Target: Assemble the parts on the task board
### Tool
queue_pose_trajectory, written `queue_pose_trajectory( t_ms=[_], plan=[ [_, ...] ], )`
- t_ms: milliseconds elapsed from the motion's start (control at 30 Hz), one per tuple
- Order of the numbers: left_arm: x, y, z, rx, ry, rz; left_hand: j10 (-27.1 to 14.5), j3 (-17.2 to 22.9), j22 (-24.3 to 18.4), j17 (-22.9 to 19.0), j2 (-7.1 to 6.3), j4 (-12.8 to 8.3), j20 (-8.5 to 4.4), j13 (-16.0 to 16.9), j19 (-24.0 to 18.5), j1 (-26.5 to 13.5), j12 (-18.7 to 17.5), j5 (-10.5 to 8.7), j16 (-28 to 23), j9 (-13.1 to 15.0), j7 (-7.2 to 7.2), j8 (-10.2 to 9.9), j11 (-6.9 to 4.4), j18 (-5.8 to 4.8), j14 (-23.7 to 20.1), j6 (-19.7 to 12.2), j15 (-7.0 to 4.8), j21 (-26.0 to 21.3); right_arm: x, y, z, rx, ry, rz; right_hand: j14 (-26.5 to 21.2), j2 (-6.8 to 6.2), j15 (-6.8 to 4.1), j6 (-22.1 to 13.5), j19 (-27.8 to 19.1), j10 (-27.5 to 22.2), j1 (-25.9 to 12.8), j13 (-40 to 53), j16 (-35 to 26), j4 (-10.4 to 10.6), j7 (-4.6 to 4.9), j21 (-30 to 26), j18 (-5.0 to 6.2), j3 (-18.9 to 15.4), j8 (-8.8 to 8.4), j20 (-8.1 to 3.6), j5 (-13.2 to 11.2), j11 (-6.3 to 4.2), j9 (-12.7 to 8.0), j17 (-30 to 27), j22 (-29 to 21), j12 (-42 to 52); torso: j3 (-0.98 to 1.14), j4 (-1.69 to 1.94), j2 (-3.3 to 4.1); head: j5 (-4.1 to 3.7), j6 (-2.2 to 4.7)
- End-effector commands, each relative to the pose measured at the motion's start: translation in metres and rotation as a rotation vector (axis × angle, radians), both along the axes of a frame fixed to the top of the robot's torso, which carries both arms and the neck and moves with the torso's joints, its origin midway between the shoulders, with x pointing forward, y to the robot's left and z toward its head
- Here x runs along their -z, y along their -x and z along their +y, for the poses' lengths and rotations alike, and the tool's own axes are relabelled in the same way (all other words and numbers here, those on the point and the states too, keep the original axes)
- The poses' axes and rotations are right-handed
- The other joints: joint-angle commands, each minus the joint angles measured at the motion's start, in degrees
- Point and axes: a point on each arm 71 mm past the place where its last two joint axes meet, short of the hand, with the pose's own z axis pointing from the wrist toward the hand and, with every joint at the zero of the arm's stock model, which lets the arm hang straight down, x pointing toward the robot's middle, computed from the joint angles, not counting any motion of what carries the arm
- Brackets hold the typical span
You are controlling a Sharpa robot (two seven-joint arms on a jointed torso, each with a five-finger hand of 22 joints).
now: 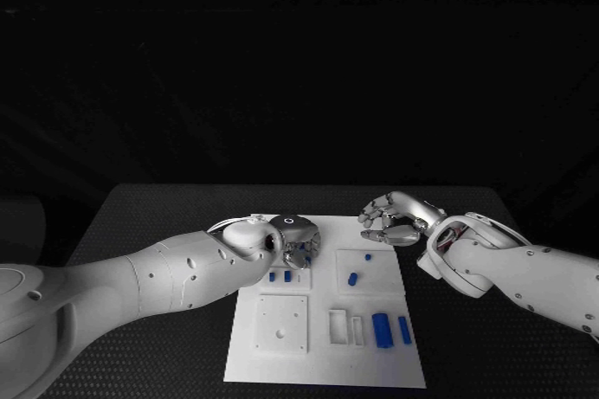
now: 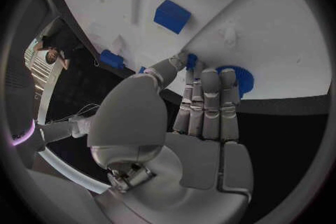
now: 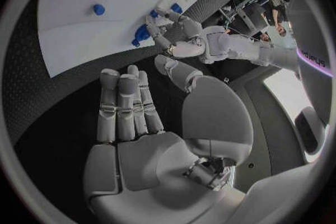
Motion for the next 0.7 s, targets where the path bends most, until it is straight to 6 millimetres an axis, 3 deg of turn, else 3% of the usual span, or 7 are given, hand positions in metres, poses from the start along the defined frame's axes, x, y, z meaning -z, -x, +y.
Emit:
queue_pose_trajectory(
  t_ms=[33, 400, 700],
  plan=[
    [0.0064, 0.0034, -0.0004, 0.006, -0.04, 0.025, 0.7, 0.1, 1.2, 0.1, 0.83, -0.4, -1.39, 0.3, 0.7, 0.1, 0.4, 0.39, 0.6, 0.0, -0.02, 0.4, -0.13, 0.84, 0.7, 0.7, -0.05, 0.4, -0.0005, 0.0005, 0.0008, -0.01, -0.003, -0.001, -0.3, 0.59, -0.01, -0.4, 0.0, 0.5, -0.1, -0.1, 0.2, 0.2, 0.14, -0.2, 1.37, -0.1, 0.21, -0.54, 0.2, -0.07, -0.1, -0.1, 0.8, -0.2, -0.04, 0.02, 0.02, -0.04, -0.11],
    [0.0059, 0.0021, 0.0023, 0.001, -0.042, 0.007, 1.0, 0.5, 1.1, 0.0, 1.03, -1.1, -1.64, 0.5, 1.0, 0.9, 0.7, 0.44, 0.9, 0.0, -0.17, 0.4, -0.34, 0.84, 1.0, 1.1, -0.27, 0.7, -0.0006, 0.0004, 0.0014, -0.012, -0.004, -0.001, -0.3, 0.63, -0.01, -0.4, 0.0, 0.5, -0.1, -0.1, 0.3, 0.3, 0.14, -0.2, 1.37, -0.2, 0.22, -0.54, 0.3, -0.07, -0.1, -0.1, 0.8, -0.2, -0.03, 0.06, -0.03, -0.02, -0.18],
    [0.0024, 0.0007, 0.0052, 0.004, 0.0, -0.034, 2.0, 1.0, 1.1, -0.2, 2.16, -1.8, -2.07, 0.9, 2.0, 1.6, 1.4, 0.66, 1.6, 0.1, -0.62, 0.9, -0.89, 0.87, 2.0, 2.6, -0.81, 1.2, -0.0007, 0.0004, 0.0013, -0.012, -0.004, -0.002, -0.3, 0.67, -0.01, -0.4, 0.0, 0.5, -0.2, -0.1, 0.3, 0.3, 0.13, -0.2, 1.37, -0.2, 0.23, -0.54, 0.3, -0.07, -0.1, -0.1, 0.8, -0.2, -0.03, 0.01, 0.0, 0.08, -0.02]
  ],
)
